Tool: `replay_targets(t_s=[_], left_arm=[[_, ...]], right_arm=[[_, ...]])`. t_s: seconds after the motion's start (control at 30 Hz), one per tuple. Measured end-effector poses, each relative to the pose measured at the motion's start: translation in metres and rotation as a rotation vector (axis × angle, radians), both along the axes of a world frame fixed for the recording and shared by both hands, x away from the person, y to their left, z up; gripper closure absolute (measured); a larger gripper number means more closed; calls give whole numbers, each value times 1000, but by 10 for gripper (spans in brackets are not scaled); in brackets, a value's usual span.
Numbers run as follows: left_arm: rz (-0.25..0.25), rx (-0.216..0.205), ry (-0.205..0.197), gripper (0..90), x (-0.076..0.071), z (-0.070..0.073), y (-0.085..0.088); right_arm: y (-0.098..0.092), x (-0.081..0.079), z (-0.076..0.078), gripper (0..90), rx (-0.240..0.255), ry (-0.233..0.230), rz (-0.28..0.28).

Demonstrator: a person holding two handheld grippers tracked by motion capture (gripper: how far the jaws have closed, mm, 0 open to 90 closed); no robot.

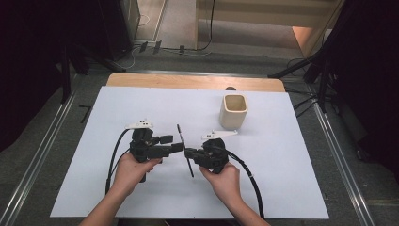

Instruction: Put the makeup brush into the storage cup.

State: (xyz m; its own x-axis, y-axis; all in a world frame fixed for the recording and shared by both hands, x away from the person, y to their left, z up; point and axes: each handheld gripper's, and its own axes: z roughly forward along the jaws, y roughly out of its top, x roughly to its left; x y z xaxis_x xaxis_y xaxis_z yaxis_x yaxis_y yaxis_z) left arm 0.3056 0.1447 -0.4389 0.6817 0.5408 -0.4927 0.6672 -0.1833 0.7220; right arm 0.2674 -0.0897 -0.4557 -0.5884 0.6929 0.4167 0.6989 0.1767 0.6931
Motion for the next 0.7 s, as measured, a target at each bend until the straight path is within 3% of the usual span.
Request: replay_targets(t_s=[0.17, 0.23, 0.33, 0.37, 0.5, 0.7], left_arm=[[40, -32, 41, 409, 1, -2, 1], [53, -29, 45, 506, 1, -2, 1], [60, -37, 57, 521, 2, -4, -1], [59, -38, 51, 593, 2, -5, -1], [64, -39, 63, 595, 2, -8, -4], [68, -64, 69, 694, 2, -10, -7]], right_arm=[[2, 0, 0, 866, 17, -1, 2], [3, -1, 0, 866, 20, 3, 0], [4, -1, 0, 866, 24, 2, 2], [5, -1, 0, 866, 28, 3, 1], [6, -1, 0, 866, 44, 13, -7], [9, 0, -2, 866, 50, 13, -4]])
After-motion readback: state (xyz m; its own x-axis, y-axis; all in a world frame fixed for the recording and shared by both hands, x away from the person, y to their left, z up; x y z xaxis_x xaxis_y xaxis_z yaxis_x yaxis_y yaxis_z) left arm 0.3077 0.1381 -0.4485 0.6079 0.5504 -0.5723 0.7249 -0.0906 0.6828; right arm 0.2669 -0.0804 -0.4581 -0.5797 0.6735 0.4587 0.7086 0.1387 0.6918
